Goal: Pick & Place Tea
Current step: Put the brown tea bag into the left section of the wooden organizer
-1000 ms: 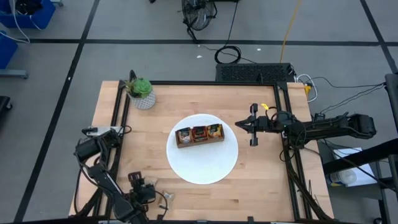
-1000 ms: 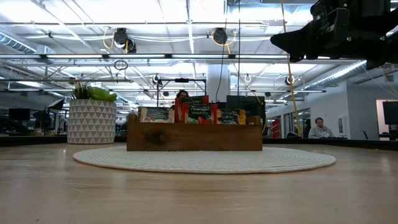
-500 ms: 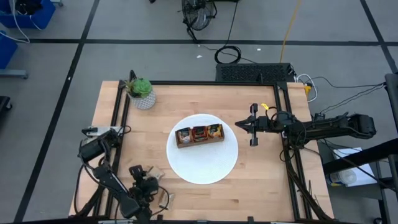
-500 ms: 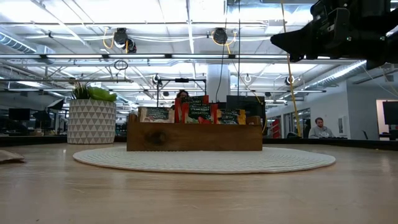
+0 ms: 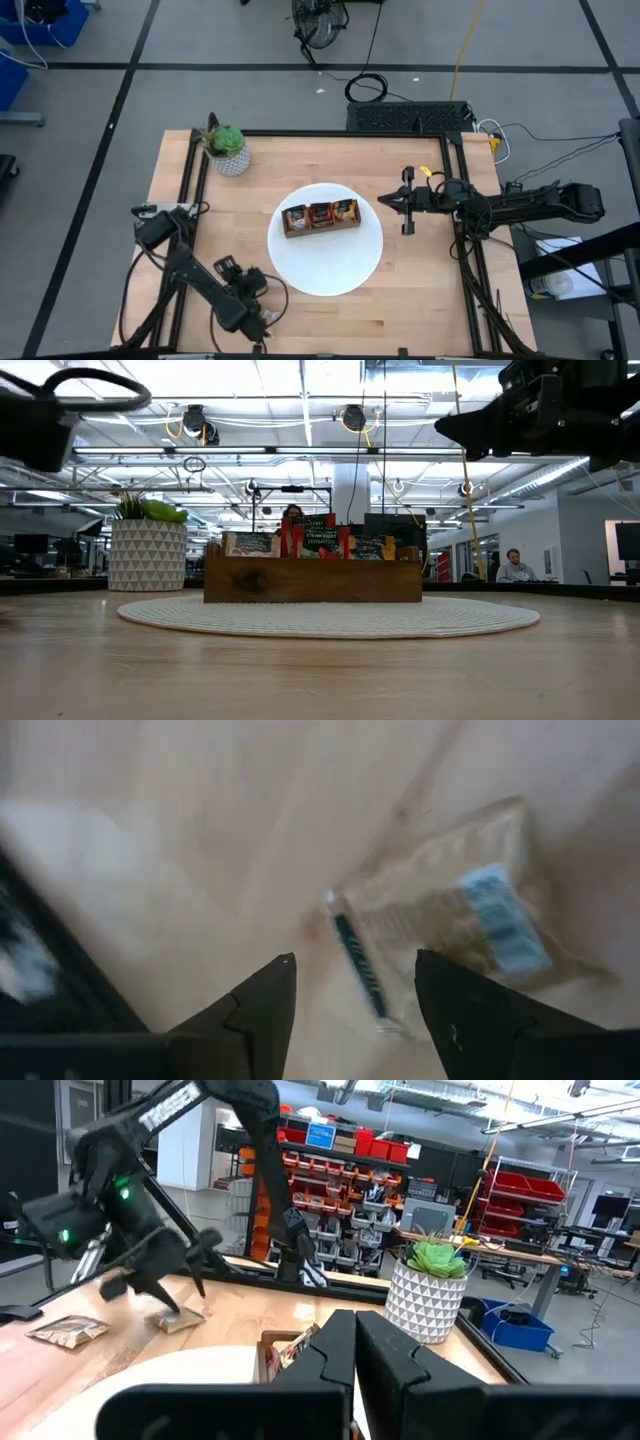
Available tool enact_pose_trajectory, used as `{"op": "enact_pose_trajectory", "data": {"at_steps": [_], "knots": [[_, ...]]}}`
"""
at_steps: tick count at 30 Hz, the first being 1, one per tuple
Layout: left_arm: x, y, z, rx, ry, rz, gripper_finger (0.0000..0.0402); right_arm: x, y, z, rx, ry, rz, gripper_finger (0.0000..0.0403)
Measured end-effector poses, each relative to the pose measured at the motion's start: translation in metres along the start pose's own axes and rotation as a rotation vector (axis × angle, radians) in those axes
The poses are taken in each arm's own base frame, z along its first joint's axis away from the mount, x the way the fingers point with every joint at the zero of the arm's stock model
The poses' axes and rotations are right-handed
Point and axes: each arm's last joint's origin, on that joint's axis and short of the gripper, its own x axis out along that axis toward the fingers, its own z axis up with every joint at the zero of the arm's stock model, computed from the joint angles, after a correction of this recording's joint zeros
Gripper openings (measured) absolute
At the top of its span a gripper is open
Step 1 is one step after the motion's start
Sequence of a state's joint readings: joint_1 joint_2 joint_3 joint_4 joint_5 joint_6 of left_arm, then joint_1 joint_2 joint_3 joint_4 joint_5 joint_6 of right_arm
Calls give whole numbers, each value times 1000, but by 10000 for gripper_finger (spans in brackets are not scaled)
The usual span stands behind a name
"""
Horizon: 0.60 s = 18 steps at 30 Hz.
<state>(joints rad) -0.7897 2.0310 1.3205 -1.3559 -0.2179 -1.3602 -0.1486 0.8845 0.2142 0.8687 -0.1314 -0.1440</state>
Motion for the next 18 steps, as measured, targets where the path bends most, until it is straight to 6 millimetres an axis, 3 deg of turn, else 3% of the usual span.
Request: {"op": "enact_pose_trajectory", "data": {"at_steps": [3, 12, 15, 18], "knots": [[-10, 7, 6, -40, 80, -92, 207, 0, 0, 0, 0, 1, 0, 0], [-53, 54, 25, -297, 14, -365, 207, 0, 0, 0, 13, -2, 0, 0], [-52, 59, 28, -410, 60, -471, 207, 0, 0, 0, 20, -1, 0, 0], [-37, 52, 28, -491, 124, -539, 207, 0, 0, 0, 20, -1, 0, 0]]}}
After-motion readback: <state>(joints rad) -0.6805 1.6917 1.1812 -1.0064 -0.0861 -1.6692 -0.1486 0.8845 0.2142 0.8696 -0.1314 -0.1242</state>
